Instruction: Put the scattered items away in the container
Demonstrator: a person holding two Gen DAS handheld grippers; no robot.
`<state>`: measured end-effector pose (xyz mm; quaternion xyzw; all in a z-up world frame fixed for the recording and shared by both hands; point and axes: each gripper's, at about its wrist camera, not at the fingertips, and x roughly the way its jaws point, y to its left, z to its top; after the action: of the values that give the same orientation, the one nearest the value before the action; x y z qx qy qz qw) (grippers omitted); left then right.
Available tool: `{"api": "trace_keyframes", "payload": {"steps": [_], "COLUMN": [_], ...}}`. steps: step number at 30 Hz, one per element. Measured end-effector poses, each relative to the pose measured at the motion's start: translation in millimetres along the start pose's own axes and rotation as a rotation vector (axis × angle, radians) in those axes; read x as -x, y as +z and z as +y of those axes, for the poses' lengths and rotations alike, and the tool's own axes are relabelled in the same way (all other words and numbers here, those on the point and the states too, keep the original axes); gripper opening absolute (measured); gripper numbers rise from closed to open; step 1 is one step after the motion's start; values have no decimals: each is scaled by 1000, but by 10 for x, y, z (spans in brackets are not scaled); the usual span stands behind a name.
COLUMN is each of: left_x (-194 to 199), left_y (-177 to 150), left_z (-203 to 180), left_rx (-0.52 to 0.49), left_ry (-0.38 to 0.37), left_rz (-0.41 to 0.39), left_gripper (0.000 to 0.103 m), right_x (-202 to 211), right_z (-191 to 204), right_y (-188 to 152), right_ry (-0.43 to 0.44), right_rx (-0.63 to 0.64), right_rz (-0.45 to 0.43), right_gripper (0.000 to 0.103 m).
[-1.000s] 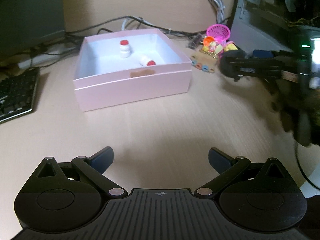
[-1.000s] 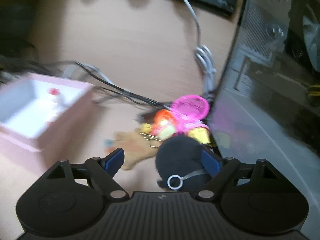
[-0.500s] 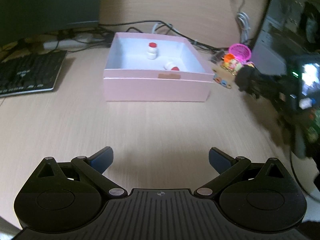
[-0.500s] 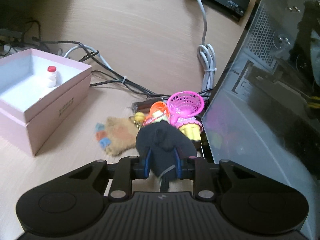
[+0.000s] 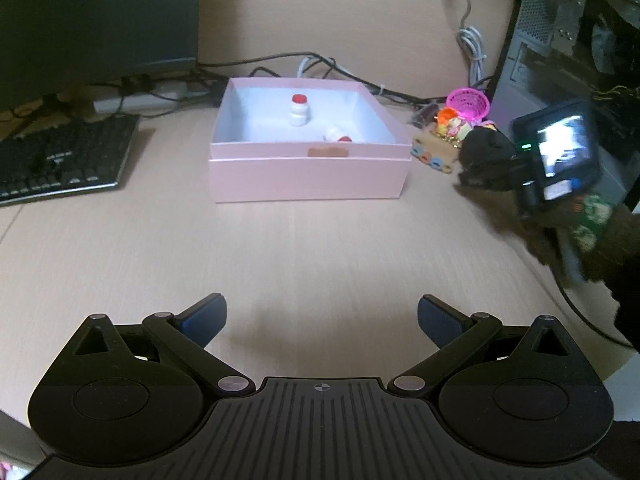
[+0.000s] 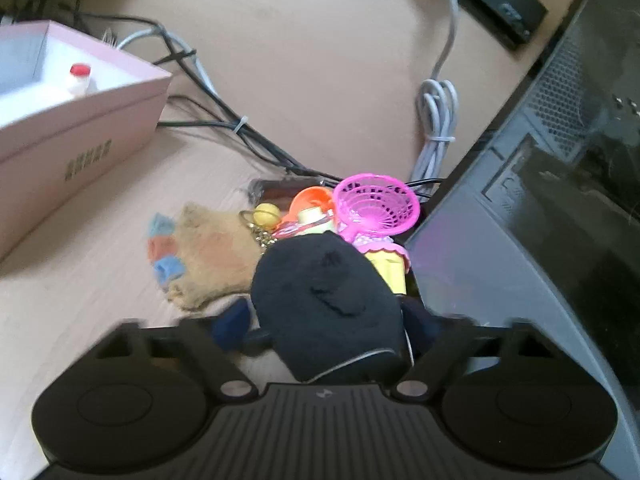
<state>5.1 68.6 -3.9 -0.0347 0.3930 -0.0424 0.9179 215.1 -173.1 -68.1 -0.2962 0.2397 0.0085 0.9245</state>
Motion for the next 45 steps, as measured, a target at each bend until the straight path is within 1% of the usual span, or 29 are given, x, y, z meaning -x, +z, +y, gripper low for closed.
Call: {"api": "trace_keyframes", "payload": {"steps": [2, 5, 7, 9, 11, 12, 14, 17, 19, 21, 23, 24, 25, 26, 28, 29, 30, 31, 32, 33, 36, 38, 40, 41, 43, 45], "left_x": [9, -22, -44, -53, -70, -79, -86, -79, -88, -99, -122, -144, -175, -197, -232, -235, -233, -228, -215, -196, -124, -75, -39, -26, -13, -18], "left_y": [-2, -1, 1, 5, 20, 30, 44, 51, 53, 49, 52, 62, 75, 83, 104, 116, 135, 155, 174, 193, 243, 255, 255, 254, 256, 252], "left_z": [30, 56, 62, 67, 89, 106, 143, 196, 205, 186, 170, 163, 144, 123, 89, 81, 66, 47, 30, 15, -9, 4, 34, 55, 102, 136], "left_rx": [7, 15, 8, -1, -1, 4, 17, 41, 51, 49, 65, 70, 62, 51, 33, 25, 11, -6, -25, -46, -99, -137, -164, -169, -169, -163], "left_ry": [11, 30, 33, 32, 36, 41, 53, 56, 49, 35, 11, -2, -6, -4, -10, -20, -29, -33, -36, -38, -41, -21, 4, 11, 14, 11], "left_rz": [9, 26, 29, 24, 21, 20, 15, 5, 6, 5, 0, 6, 14, 18, 27, 29, 30, 29, 25, 21, 4, 1, 3, 6, 10, 14], "left_gripper": [103, 103, 103, 103, 103, 103, 103, 103, 103, 103, 103, 103, 103, 103, 103, 103, 103, 103, 103, 103, 103, 103, 103, 103, 103, 103], "right_x": [125, 552, 910, 1230, 1453, 1547, 1671, 1769, 1844, 1900, 1866, 1821, 1753, 1679, 1490, 1376, 1237, 1089, 934, 776, 373, 110, -83, -121, -35, 144], "right_z": [-81, -223, -275, -229, -94, 1, 194, 353, 285, 117, -85, -191, -277, -341, -384, -375, -355, -323, -273, -215, -6, 128, 216, 220, 175, 119], "right_y": [27, 58, 62, 33, -12, -38, -84, -129, -133, -129, -117, -108, -101, -93, -54, -26, 14, 64, 122, 186, 379, 494, 522, 504, 428, 281], "right_ry": [62, 186, 321, 499, 652, 711, 779, 837, 867, 891, 898, 894, 873, 825, 663, 584, 522, 482, 451, 424, 363, 344, 336, 342, 383, 458], "right_rx": [-58, -163, -208, -221, -195, -167, -107, -47, -46, -64, -117, -159, -203, -243, -304, -324, -339, -350, -358, -367, -393, -389, -380, -390, -422, -437], "right_rz": [-6, -51, -82, -89, -88, -90, -101, -113, -141, -175, -180, -174, -170, -166, -143, -129, -114, -95, -73, -51, -17, 16, 70, 81, 90, 88], "right_gripper": [70, 70, 71, 71, 71, 71, 72, 75, 81, 86, 89, 93, 96, 96, 95, 92, 81, 66, 59, 53, 54, 54, 52, 52, 51, 51]}}
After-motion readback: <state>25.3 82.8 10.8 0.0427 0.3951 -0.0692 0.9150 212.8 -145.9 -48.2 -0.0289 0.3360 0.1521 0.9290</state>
